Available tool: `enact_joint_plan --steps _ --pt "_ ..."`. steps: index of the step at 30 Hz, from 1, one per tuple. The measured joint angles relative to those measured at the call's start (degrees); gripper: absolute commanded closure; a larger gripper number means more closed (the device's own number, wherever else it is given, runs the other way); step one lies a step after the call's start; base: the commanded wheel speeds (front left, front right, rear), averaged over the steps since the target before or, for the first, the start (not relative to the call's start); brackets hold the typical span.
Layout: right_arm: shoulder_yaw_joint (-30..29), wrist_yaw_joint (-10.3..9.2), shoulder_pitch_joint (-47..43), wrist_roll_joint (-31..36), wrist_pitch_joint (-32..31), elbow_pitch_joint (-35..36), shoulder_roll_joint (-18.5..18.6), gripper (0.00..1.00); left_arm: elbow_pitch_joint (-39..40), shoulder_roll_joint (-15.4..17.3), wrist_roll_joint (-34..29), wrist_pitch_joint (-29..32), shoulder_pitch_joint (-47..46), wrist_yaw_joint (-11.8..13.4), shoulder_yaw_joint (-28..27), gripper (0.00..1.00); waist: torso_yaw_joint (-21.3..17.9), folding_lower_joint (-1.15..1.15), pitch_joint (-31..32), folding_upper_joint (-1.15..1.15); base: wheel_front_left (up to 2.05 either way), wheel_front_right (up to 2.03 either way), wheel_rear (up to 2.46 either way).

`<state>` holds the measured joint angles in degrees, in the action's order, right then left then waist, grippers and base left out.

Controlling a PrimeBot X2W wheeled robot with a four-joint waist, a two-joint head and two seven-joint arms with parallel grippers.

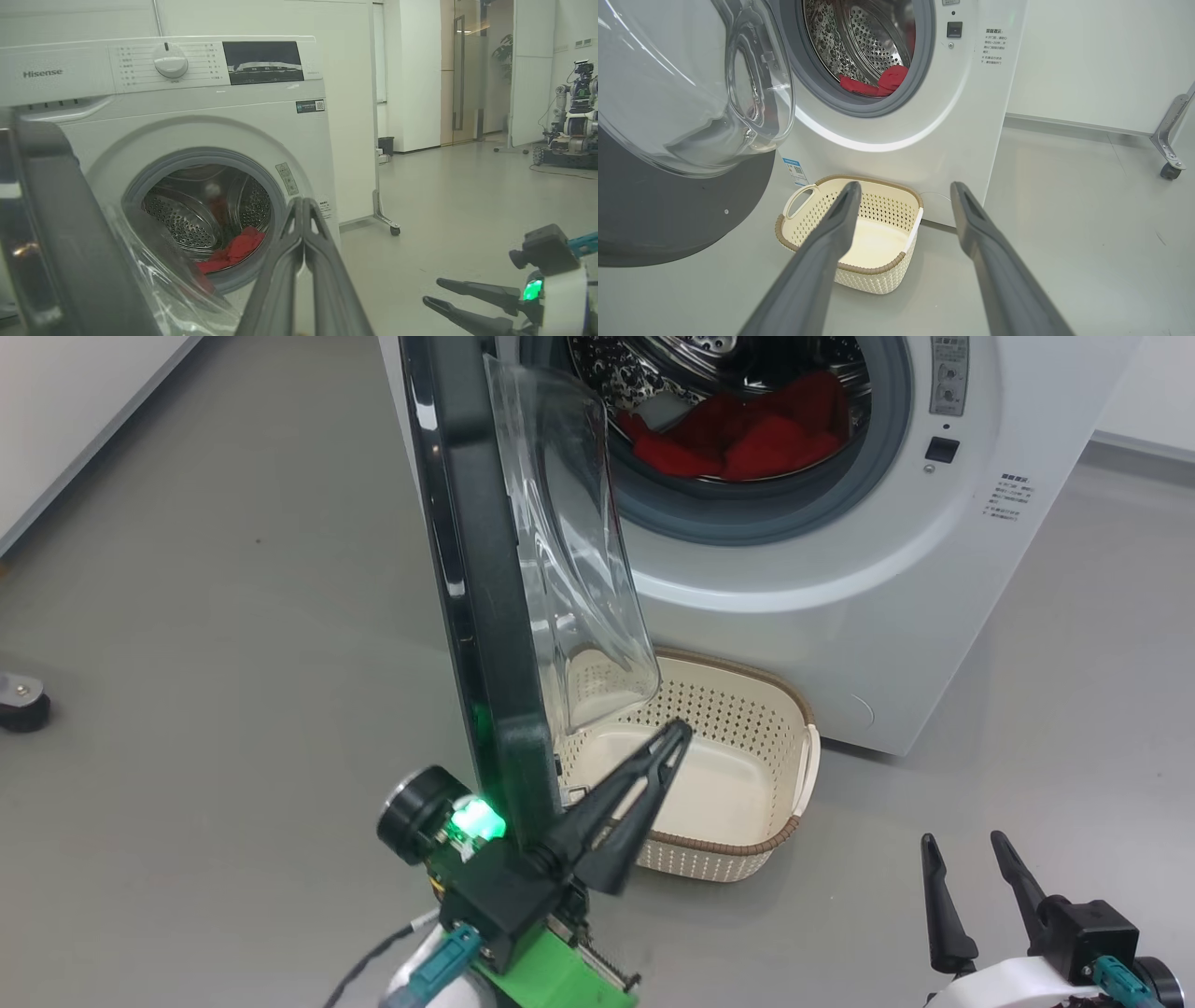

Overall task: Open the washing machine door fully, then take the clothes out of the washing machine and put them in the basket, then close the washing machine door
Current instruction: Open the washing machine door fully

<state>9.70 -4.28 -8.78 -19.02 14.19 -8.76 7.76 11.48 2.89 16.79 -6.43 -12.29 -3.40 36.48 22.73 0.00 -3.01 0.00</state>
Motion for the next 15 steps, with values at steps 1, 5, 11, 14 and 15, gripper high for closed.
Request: enact_joint_plan --steps 1,5,11,14,15 --pt "0.0 0.12 0.0 0.0 0.0 0.0 0.0 0.0 -0.3 0.0 0.4 0.5 0.8 0.0 0.8 1.0 -0.1 0.0 -0.1 0.0 0.0 0.0 0.0" --pt "-0.1 0.19 0.0 0.0 0.0 0.0 -0.2 0.0 -1.6 0.0 1.8 1.9 3.1 0.0 2.9 1.0 -0.3 0.0 -0.5 0.0 0.0 0.0 0.0" --pt "-0.5 0.66 0.0 0.1 0.0 0.0 -0.2 0.0 -3.8 0.0 1.9 2.9 5.2 1.0 3.2 1.0 -0.6 0.0 -1.2 0.0 0.0 0.0 0.0" --pt "-0.7 0.69 0.0 0.5 0.0 0.0 -0.2 0.0 -5.4 0.0 2.4 2.9 6.2 1.9 3.1 1.0 -0.7 0.0 -1.5 0.0 0.0 0.0 0.0" --pt "-0.7 0.69 0.0 0.6 0.0 0.0 -0.2 0.0 -6.0 0.0 2.4 2.9 6.5 2.1 2.9 1.0 -0.7 0.0 -1.6 0.0 0.0 0.0 0.0"
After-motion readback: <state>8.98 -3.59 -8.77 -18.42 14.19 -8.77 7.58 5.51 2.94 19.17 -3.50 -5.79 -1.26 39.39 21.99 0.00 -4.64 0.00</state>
